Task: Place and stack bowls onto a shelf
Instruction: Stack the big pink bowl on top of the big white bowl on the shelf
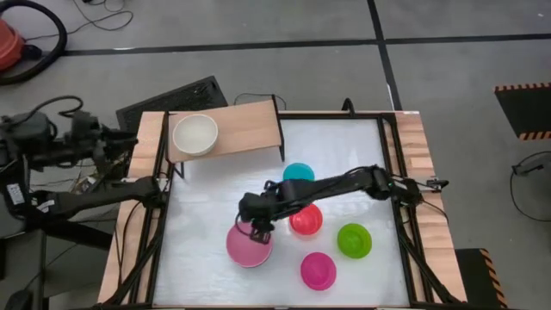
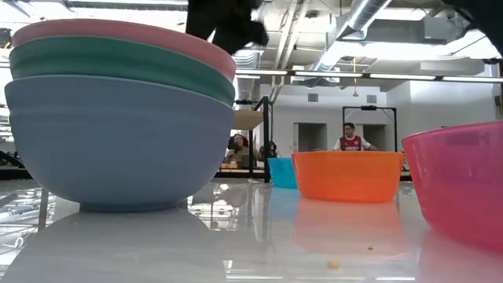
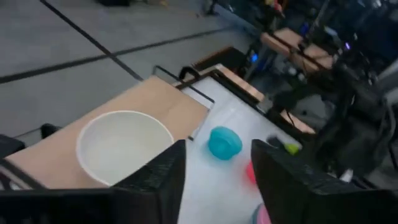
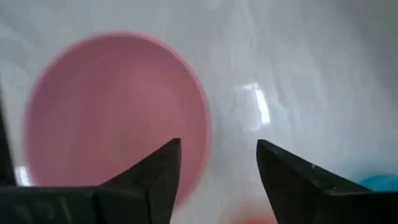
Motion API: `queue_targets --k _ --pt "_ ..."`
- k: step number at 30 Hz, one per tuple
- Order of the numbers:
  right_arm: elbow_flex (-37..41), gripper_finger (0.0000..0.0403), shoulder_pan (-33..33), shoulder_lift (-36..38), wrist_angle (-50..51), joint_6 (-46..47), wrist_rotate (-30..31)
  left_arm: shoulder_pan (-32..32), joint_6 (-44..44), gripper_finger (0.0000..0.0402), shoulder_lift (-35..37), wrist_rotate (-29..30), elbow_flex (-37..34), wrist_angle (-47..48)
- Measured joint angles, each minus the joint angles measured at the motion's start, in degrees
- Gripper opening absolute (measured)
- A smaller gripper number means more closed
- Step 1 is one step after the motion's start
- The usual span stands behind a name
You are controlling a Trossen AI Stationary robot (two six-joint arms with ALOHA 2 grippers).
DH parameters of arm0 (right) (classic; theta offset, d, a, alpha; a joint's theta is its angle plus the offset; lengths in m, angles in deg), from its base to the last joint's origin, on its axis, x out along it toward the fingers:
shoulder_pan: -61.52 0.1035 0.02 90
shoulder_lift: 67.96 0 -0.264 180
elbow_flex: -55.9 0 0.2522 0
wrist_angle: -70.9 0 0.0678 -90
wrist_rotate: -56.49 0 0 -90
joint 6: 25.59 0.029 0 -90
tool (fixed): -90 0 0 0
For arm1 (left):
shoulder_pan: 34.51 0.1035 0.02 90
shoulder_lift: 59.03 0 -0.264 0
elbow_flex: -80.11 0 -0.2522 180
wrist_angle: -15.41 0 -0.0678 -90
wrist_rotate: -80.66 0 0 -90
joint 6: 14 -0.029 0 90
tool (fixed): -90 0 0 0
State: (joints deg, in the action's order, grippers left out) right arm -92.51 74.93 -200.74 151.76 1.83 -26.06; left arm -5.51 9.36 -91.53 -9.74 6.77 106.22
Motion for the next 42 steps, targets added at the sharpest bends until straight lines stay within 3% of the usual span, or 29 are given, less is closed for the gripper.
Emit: queue_targets --k 6,9,14,25,30,35,42 --pt "-0.02 0.0202 -0.01 -4.29 -0.06 4.30 -0.26 0.00 1.88 0.0191 1.49 1.04 0.00 2.54" --pt "-0.07 0.0151 -0.01 -4.35 -0.22 4.96 -0.25 0.00 1.98 0.0191 1.49 0.96 -0.06 5.22" --pt "-0.09 0.0032 0.02 -4.34 -0.32 8.19 -0.05 0.00 2.61 0.0191 1.47 1.32 -0.63 7.76" --pt "-0.22 0.0029 -2.31 3.50 -4.17 11.02 1.37 0.00 1.98 0.0191 1.49 2.33 -0.63 8.14" --pt "-0.22 0.0029 -5.99 7.34 -21.16 10.23 3.42 0.00 1.97 0.0191 1.49 2.61 -0.63 8.16" --pt "-0.28 0.0029 -12.03 6.53 -41.80 9.63 4.92 0.00 2.68 0.0191 1.49 2.77 -0.63 8.16" --pt "-0.41 0.0029 -20.37 4.33 -52.32 9.60 6.01 0.02 3.24 0.0191 1.52 4.01 -1.34 9.78"
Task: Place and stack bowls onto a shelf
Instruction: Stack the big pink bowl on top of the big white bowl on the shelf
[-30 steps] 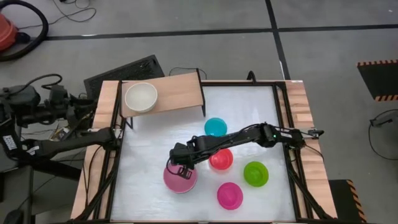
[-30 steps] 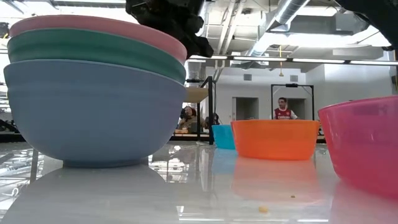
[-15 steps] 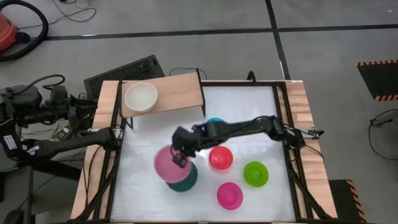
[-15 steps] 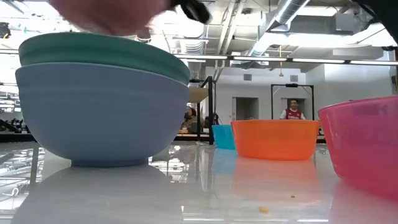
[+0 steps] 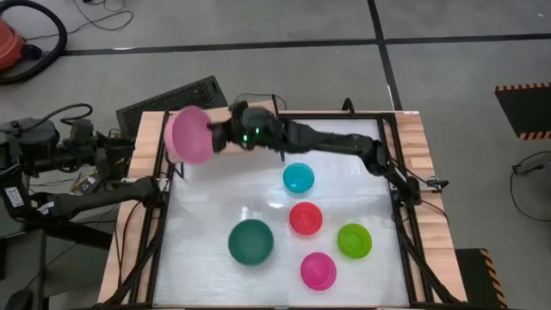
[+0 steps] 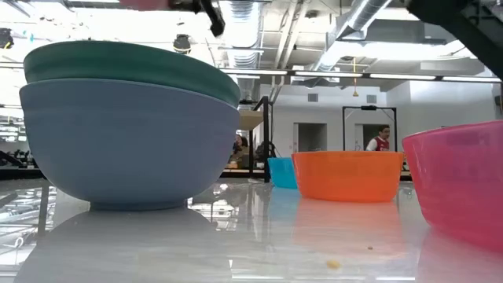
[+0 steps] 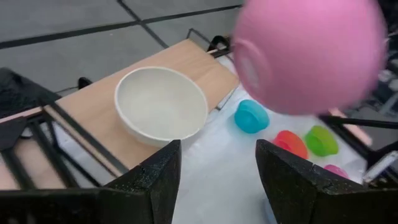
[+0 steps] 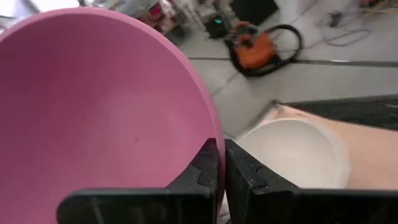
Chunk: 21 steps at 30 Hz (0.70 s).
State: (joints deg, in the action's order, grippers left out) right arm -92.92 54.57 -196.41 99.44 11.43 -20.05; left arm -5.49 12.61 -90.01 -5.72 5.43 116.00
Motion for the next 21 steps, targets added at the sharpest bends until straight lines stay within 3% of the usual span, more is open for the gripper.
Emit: queue_targets --k 7,13,21 --pt "0.19 0.0029 -5.70 -1.53 -0.05 0.20 -2.82 0.00 0.62 0.0191 0.00 1.64 -2.06 0.44" --pt "0.19 0.0029 -6.76 -4.56 -0.36 0.67 -6.42 0.00 0.48 0.0191 0.00 2.79 -2.24 0.33" --pt "0.23 0.0029 -7.00 -7.16 -0.17 0.95 -6.58 0.00 0.44 0.0191 0.00 4.21 -2.24 0.33"
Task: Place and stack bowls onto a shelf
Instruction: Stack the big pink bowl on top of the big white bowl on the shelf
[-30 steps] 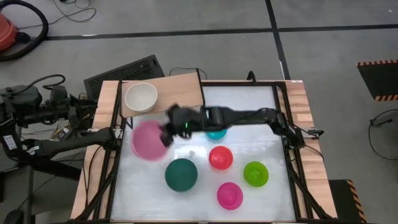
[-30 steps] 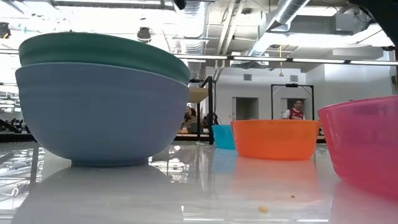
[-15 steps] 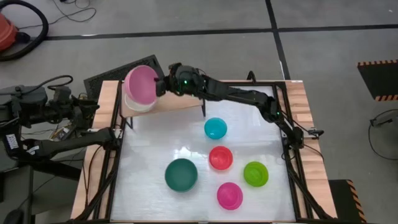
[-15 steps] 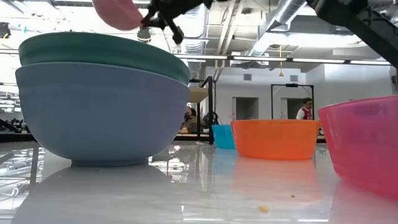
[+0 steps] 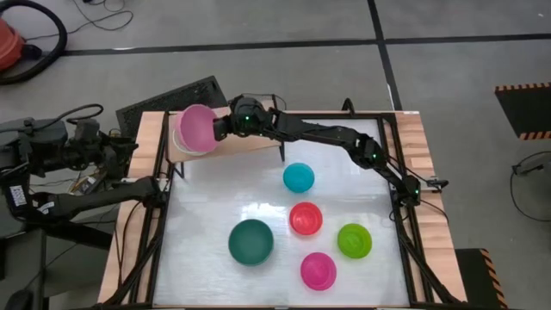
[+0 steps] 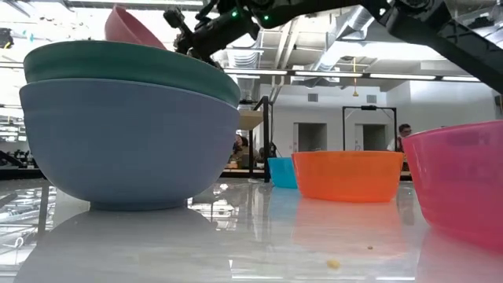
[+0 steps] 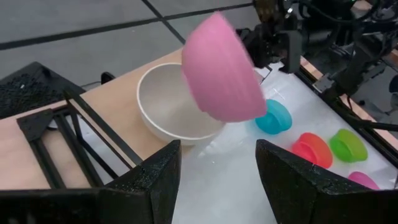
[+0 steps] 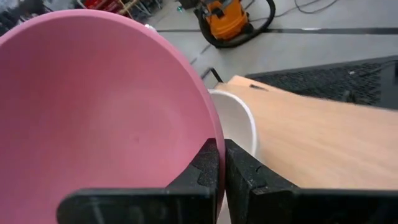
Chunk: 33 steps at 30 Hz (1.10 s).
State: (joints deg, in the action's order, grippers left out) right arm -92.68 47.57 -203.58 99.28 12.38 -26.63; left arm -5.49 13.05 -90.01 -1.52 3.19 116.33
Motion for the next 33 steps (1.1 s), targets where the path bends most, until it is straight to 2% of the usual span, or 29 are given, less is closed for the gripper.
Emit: queue_targets --k 5,14,18,23,27,33 --pt "-0.09 0.0031 -0.53 0.22 -0.22 -0.30 -0.83 0.00 -1.00 0.0191 0.00 0.43 0.00 0.00" --pt "-0.09 0.0114 -1.75 0.22 0.14 -0.31 -4.11 0.00 -1.31 0.0191 0.00 0.60 0.00 -0.09" --pt "-0.09 0.0135 -2.41 0.22 -1.65 -0.34 -4.59 0.00 -1.31 0.0191 0.00 0.60 0.00 -0.10" --pt "-0.15 0.0152 -3.58 0.77 -5.77 -0.02 -8.28 0.00 -1.31 0.0191 0.00 0.65 0.00 -0.26" --pt "-0.15 0.0149 -3.59 2.17 -6.85 -0.94 -8.58 0.00 -1.33 0.0191 0.00 1.57 0.00 -0.24" --pt "-0.25 0.0090 -2.87 2.37 -6.98 -4.85 -8.88 0.00 -1.33 0.0191 0.00 3.32 0.00 -0.25"
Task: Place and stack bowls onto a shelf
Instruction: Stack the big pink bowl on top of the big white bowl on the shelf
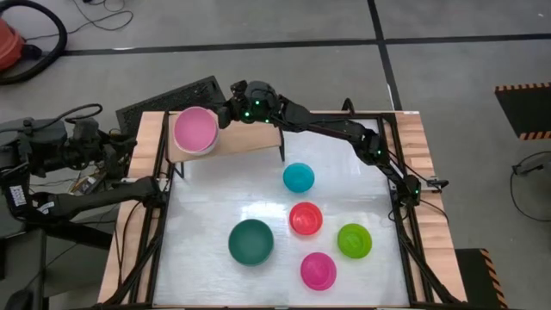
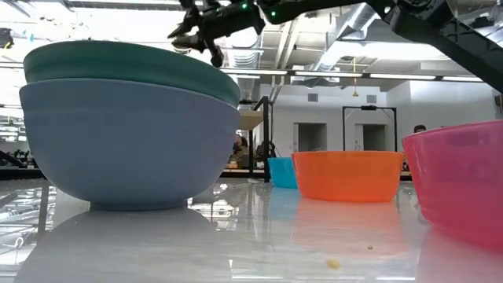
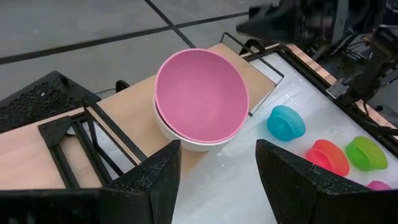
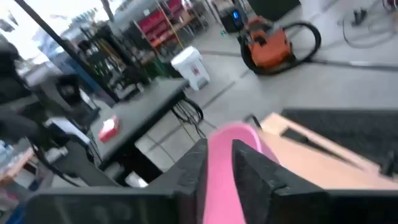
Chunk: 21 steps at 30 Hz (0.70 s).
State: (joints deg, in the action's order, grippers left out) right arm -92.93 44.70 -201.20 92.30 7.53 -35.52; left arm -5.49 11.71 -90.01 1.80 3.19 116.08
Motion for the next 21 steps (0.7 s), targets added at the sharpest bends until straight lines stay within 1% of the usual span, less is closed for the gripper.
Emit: queue_targets --k 4,8,11,21 --pt "1.36 0.0052 0.07 -0.03 0.32 -1.18 -0.84 0.00 0.00 0.0191 0.00 0.23 0.00 -0.01" --pt "1.60 0.0030 0.06 -0.12 2.35 -2.12 -0.73 -0.02 0.03 0.0191 0.00 0.26 0.01 0.13" --pt "1.58 0.0025 -0.03 -0.10 3.07 -2.17 -0.93 0.00 0.04 0.0191 0.00 0.26 0.00 0.19" --pt "1.58 0.0027 0.41 -0.10 5.32 -3.33 -0.86 -0.02 0.26 0.0191 0.00 1.31 0.00 0.20"
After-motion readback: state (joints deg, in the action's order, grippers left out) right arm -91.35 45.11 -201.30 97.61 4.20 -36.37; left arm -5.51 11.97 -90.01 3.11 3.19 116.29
